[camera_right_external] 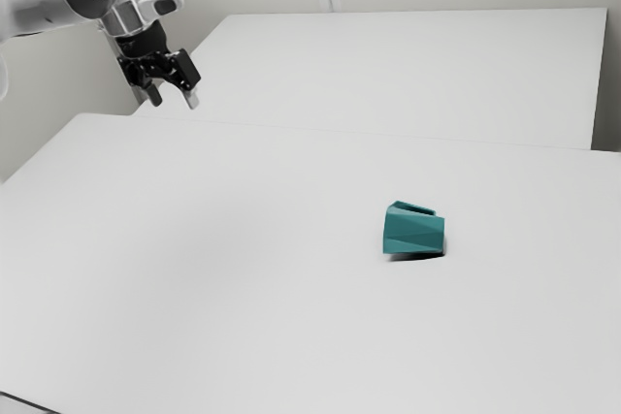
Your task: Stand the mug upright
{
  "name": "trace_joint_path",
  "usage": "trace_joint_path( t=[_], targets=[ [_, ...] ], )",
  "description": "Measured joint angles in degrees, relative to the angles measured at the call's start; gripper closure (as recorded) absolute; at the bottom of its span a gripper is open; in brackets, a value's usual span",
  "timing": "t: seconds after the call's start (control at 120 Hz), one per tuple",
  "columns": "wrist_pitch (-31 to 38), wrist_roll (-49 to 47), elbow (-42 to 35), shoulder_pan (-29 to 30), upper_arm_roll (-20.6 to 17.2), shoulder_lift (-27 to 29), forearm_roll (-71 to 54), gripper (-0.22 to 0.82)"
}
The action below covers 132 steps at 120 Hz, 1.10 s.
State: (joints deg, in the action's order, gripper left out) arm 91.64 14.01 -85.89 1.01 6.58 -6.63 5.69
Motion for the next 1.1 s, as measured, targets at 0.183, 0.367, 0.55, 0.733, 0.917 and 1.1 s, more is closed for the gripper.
trace_joint_path(
  t=[0.183, 0.367, 0.55, 0.733, 0.917, 1.1],
  targets=[
    [-0.32, -0.04, -0.05, 0.02, -0.07, 0.15, 0.02, 0.0],
    [-0.22, -0.11, -4.04, 0.43, -1.72, 1.25, 2.59, 0.0],
    [5.23, 0.07, -13.0, -0.24, -3.8, 2.99, 14.41, 0.0],
    [15.81, 0.23, -19.81, -0.54, -8.84, 2.01, 26.97, 0.0],
    [25.49, 0.43, -23.46, -2.15, -12.58, -1.78, 37.35, 0.0],
    [31.6, 1.34, -24.67, -4.23, -13.31, -7.8, 45.37, 0.0]
  ],
)
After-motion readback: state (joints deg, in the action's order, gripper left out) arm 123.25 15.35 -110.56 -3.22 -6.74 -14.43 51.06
